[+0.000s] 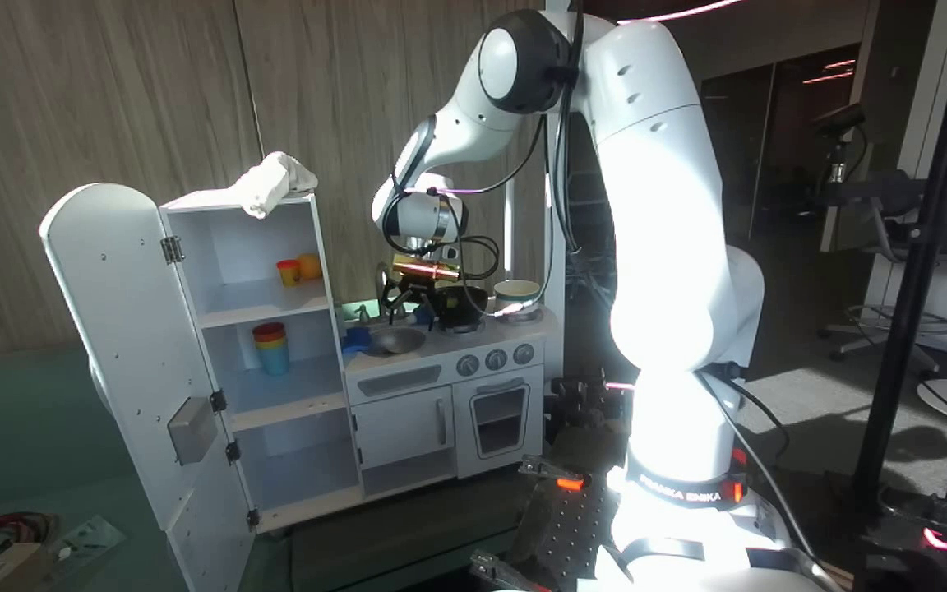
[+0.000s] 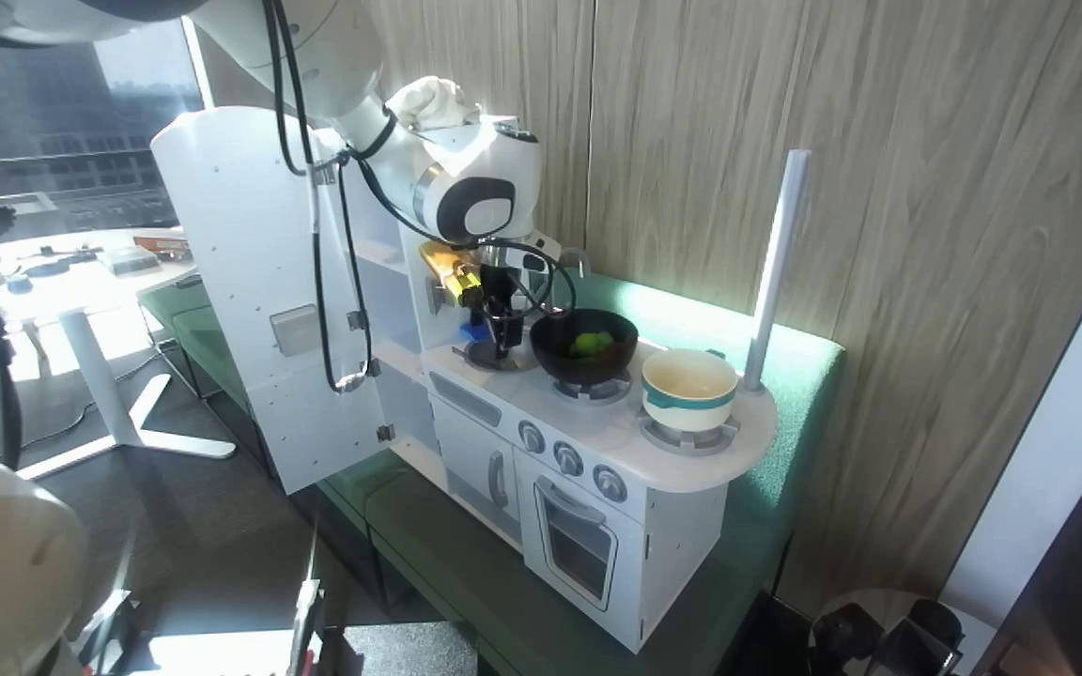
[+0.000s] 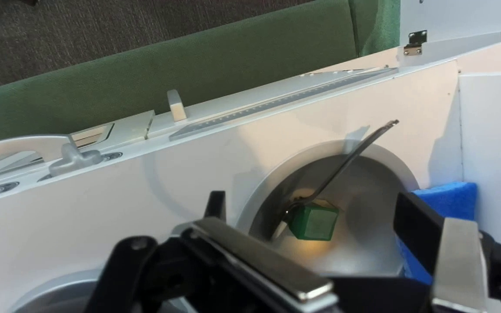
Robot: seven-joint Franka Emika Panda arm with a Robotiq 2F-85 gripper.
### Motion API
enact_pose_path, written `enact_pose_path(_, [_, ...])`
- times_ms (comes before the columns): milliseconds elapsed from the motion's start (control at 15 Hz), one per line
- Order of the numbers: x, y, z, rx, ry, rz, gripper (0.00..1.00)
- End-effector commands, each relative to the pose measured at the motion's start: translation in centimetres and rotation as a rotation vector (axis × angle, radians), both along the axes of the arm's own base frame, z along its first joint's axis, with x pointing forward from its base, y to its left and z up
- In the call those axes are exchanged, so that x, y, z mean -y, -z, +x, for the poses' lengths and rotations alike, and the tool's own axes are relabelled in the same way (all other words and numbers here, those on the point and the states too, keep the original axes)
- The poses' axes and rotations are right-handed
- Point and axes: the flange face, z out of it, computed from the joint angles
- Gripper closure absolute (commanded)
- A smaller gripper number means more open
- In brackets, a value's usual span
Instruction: Put the plastic fruits in the bowl, then use the spoon to move them around
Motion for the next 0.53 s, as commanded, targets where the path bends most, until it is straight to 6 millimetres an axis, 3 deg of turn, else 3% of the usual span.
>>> enact_pose_path(0, [-1.6, -5.2, -3.3, 0.087, -0.077, 0.05, 0.0])
enact_pose_path(200, [-2.2, -8.2, -6.8, 0.099, -0.113, 0.057, 0.0])
enact_pose_path(467, [-0.6, -10.1, -11.8, 0.103, -0.057, -0.053, 0.0])
